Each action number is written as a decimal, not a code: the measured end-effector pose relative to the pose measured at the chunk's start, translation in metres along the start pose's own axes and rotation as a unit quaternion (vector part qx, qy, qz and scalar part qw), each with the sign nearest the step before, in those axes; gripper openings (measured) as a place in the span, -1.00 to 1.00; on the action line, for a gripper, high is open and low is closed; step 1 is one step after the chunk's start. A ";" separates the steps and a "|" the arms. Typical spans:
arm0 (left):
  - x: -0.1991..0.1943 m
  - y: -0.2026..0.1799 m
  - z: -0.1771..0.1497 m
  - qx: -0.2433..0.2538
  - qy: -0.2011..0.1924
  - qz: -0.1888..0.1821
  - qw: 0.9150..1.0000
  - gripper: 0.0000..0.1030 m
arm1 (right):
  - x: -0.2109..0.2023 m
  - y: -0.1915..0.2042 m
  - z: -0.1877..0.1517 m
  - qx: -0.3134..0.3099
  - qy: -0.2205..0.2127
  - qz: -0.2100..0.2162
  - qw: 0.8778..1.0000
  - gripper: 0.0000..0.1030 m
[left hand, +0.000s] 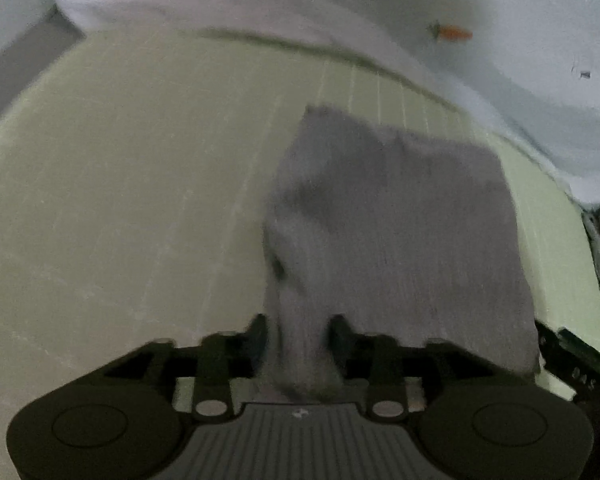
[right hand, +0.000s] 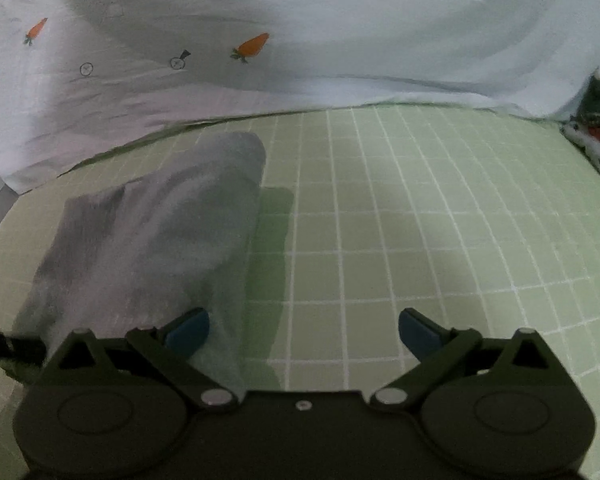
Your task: Fold clothes
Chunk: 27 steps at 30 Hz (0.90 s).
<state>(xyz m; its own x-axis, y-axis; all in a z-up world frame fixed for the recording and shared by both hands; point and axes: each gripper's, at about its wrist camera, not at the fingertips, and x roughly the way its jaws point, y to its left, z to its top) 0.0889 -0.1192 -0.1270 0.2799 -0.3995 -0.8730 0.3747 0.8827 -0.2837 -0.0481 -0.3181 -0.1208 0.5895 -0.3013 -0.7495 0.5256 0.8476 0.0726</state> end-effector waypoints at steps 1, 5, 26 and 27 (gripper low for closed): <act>-0.001 0.000 0.004 0.006 -0.011 0.003 1.000 0.11 | 0.000 0.000 0.001 -0.001 0.000 0.000 1.000 0.99; 0.001 0.004 0.025 0.013 -0.038 0.003 0.999 0.30 | 0.006 0.001 0.016 0.015 0.003 0.008 1.000 0.99; 0.041 0.018 0.086 -0.004 -0.081 -0.004 0.997 0.46 | 0.082 0.055 0.062 -0.004 0.073 0.051 0.996 0.99; 0.041 0.021 0.082 -0.001 -0.067 -0.010 0.998 0.53 | 0.084 0.055 0.061 -0.001 0.077 0.053 0.996 0.99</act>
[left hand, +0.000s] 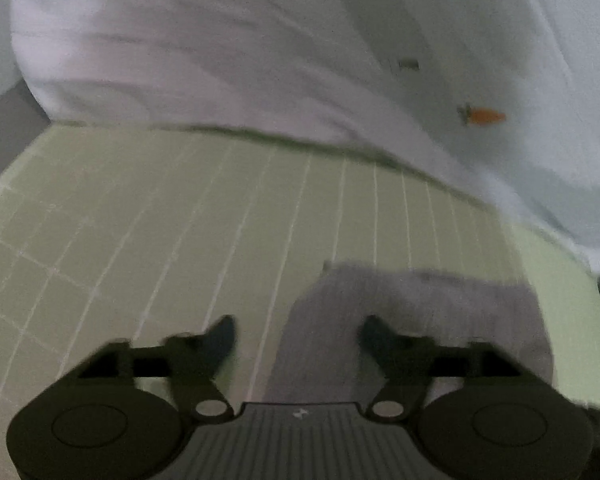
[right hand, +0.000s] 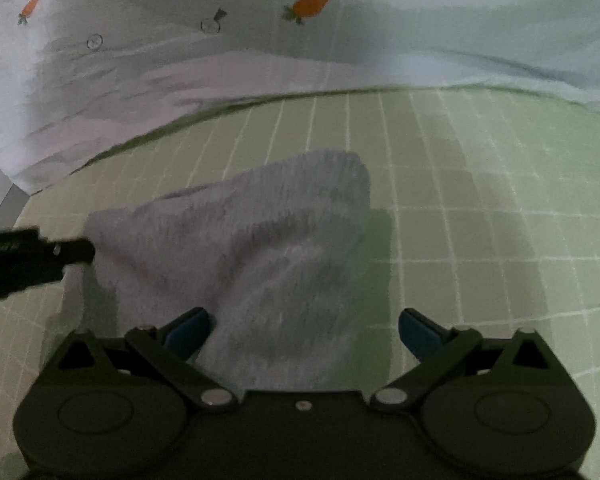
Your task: Fold clothes
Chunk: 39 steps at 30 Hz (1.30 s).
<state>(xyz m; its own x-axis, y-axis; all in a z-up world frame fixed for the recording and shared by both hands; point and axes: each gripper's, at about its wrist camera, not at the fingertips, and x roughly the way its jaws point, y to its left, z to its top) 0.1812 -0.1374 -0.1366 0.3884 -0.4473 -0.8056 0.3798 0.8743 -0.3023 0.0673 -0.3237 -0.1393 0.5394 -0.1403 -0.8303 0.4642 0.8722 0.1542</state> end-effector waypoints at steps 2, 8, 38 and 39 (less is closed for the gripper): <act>0.002 0.006 -0.007 -0.002 0.030 -0.015 0.999 0.55 | 0.004 -0.001 -0.001 0.010 0.009 0.006 1.000 0.99; 0.003 0.001 -0.023 0.016 0.051 -0.033 0.998 0.64 | 0.016 -0.005 -0.004 0.041 0.032 0.034 0.998 0.98; -0.073 -0.149 -0.124 0.109 0.073 -0.122 0.984 -0.68 | -0.130 -0.116 -0.117 0.173 -0.079 0.098 0.977 -0.46; -0.073 -0.163 -0.127 0.119 0.074 -0.128 0.982 -0.68 | -0.138 -0.129 -0.122 0.180 -0.088 0.092 0.975 -0.46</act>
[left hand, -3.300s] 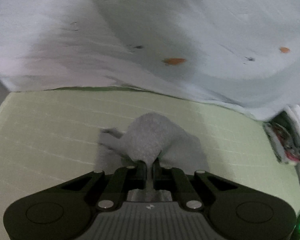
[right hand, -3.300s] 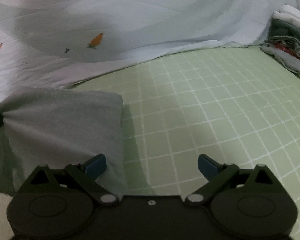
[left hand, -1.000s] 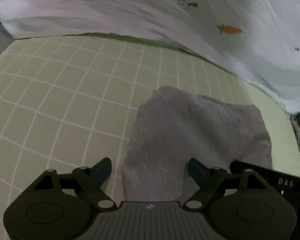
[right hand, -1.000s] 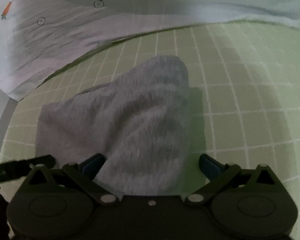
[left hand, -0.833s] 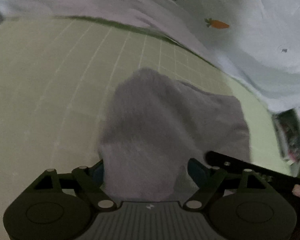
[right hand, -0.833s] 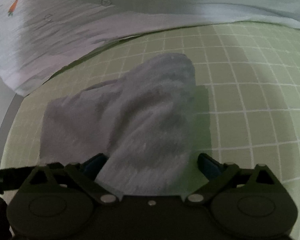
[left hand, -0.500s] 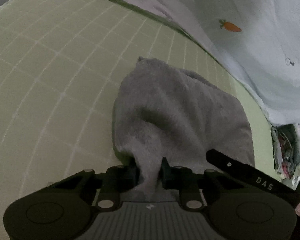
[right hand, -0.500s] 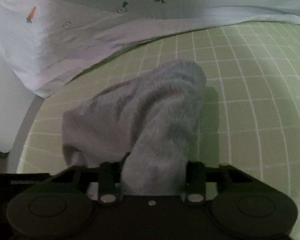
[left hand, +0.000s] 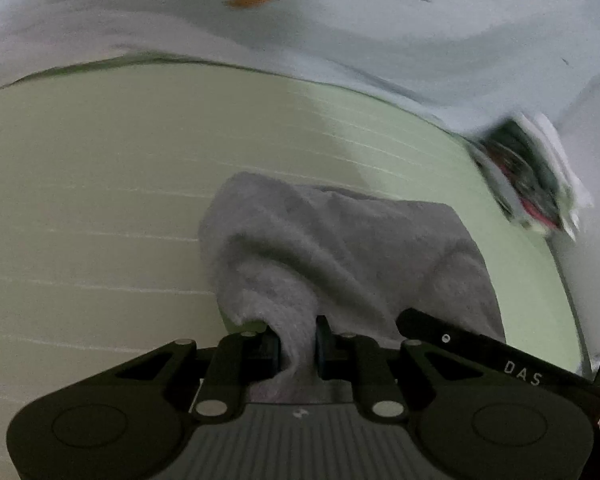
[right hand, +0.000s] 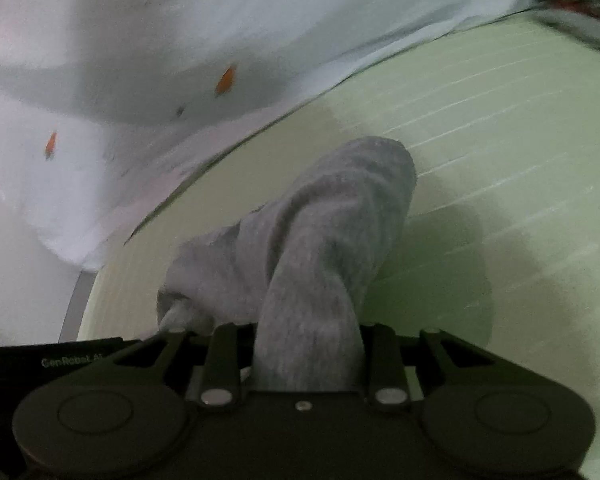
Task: Fold clothes
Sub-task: 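Grasp the folded grey sweatpants with the left gripper while the right gripper grasps them too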
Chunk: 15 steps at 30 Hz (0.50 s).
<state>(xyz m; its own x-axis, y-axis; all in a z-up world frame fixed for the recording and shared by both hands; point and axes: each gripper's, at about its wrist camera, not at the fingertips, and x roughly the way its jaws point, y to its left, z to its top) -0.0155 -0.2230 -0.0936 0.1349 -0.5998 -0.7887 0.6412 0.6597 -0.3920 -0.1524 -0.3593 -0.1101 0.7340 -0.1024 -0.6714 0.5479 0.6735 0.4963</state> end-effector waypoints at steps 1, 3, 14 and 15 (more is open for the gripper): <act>0.005 -0.018 -0.001 0.008 0.001 -0.007 1.000 -0.68 | -0.011 -0.012 0.001 0.006 -0.010 -0.005 1.000 -0.46; 0.015 -0.051 -0.004 0.024 0.003 -0.019 1.000 -0.68 | -0.034 -0.039 0.006 0.016 -0.031 -0.014 0.999 -0.47; 0.105 -0.314 -0.050 0.069 -0.003 -0.086 0.994 -0.69 | -0.182 -0.260 0.096 -0.013 -0.090 -0.045 0.995 -0.48; 0.111 -0.335 -0.050 0.068 -0.004 -0.097 0.993 -0.69 | -0.197 -0.278 0.109 -0.032 -0.098 -0.051 0.993 -0.48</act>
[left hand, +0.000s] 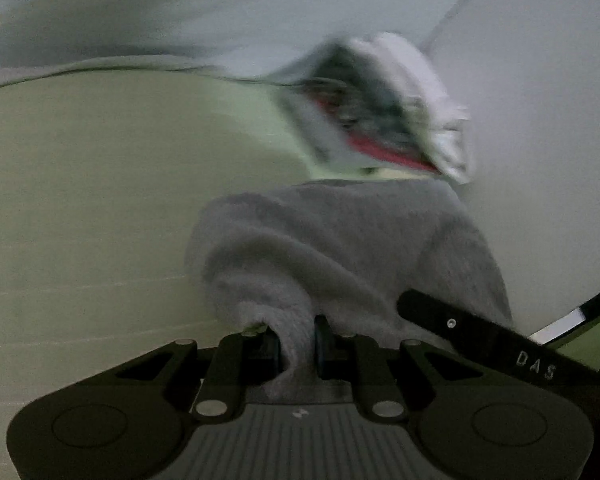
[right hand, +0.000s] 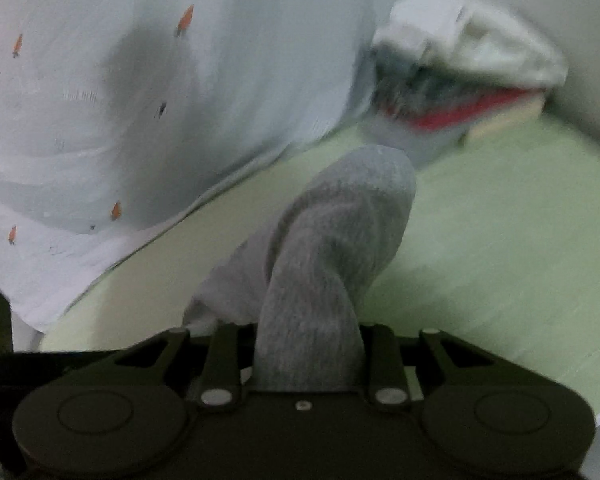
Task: Fold clothes
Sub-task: 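Grasp the folded grey sweatpants with the left gripper while the right gripper grasps them too, then carry the sweatpants onto the clothes stack by the wall and open both grippers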
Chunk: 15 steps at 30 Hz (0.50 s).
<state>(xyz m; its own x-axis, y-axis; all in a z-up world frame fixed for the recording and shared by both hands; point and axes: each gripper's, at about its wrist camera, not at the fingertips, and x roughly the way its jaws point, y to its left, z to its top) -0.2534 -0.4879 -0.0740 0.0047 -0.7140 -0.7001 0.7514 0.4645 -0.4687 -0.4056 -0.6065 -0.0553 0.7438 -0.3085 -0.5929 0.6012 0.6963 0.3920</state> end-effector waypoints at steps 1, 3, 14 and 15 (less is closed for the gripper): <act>0.013 -0.023 0.005 -0.004 -0.001 -0.012 1.000 -0.69 | -0.010 -0.017 0.012 -0.013 -0.008 -0.005 1.000 -0.48; 0.029 -0.060 0.016 0.004 -0.008 -0.031 0.999 -0.69 | -0.031 -0.053 0.037 -0.028 -0.023 -0.011 0.999 -0.48; 0.056 -0.203 0.124 0.064 -0.127 -0.100 0.985 -0.70 | -0.085 -0.159 0.203 -0.069 -0.147 0.051 0.986 -0.48; 0.054 -0.208 0.136 0.068 -0.139 -0.101 0.983 -0.70 | -0.082 -0.164 0.219 -0.068 -0.158 0.060 0.983 -0.48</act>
<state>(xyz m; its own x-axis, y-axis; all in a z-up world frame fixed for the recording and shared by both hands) -0.3197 -0.6943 0.0593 0.0128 -0.9087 -0.4172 0.8367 0.2382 -0.4931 -0.5014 -0.8373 0.0825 0.8738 -0.3889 -0.2918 0.4743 0.8140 0.3354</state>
